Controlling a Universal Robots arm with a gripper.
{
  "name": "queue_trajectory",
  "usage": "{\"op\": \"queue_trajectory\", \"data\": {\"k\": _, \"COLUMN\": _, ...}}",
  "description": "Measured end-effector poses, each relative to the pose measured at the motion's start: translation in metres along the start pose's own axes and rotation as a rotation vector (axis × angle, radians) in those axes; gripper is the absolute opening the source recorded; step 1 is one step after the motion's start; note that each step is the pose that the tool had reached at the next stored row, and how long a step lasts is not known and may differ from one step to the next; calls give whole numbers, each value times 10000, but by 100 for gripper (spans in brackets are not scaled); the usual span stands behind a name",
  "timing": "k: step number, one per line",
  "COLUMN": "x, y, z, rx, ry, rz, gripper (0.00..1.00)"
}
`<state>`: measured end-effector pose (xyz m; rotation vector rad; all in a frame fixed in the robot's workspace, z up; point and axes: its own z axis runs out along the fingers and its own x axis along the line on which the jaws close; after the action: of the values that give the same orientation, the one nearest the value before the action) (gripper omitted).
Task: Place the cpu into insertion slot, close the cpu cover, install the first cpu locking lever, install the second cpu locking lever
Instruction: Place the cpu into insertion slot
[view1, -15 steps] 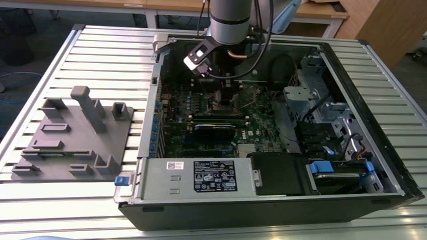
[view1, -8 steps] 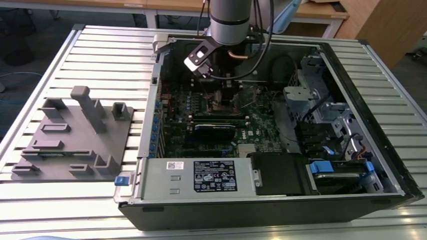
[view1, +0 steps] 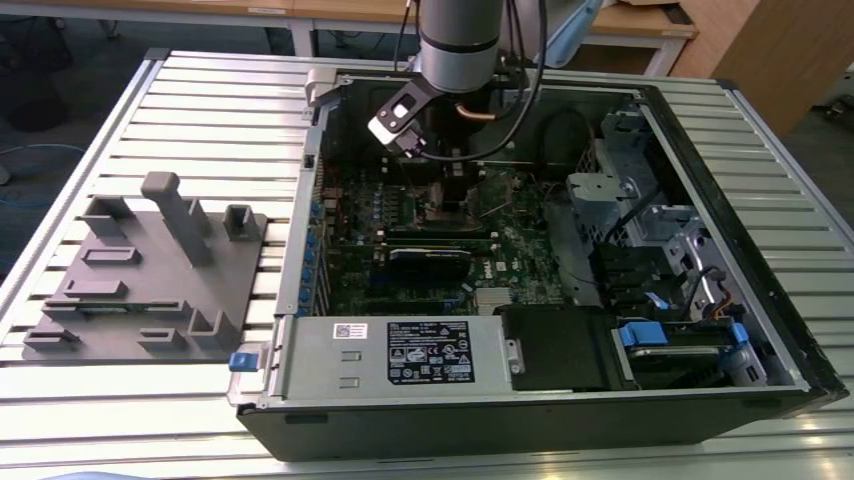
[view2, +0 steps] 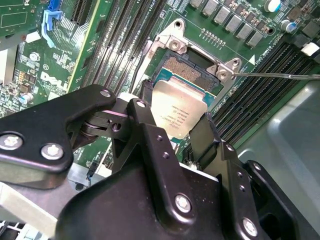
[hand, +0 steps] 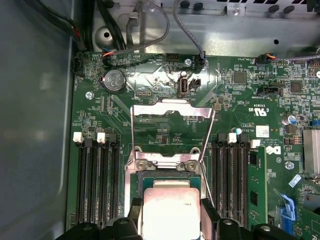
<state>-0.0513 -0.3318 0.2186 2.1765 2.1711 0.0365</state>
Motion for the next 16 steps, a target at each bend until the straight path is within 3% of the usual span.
{"op": "queue_trajectory", "data": {"k": 16, "x": 5, "y": -5, "z": 28, "rx": -3, "ry": 6, "rz": 0, "gripper": 54}}
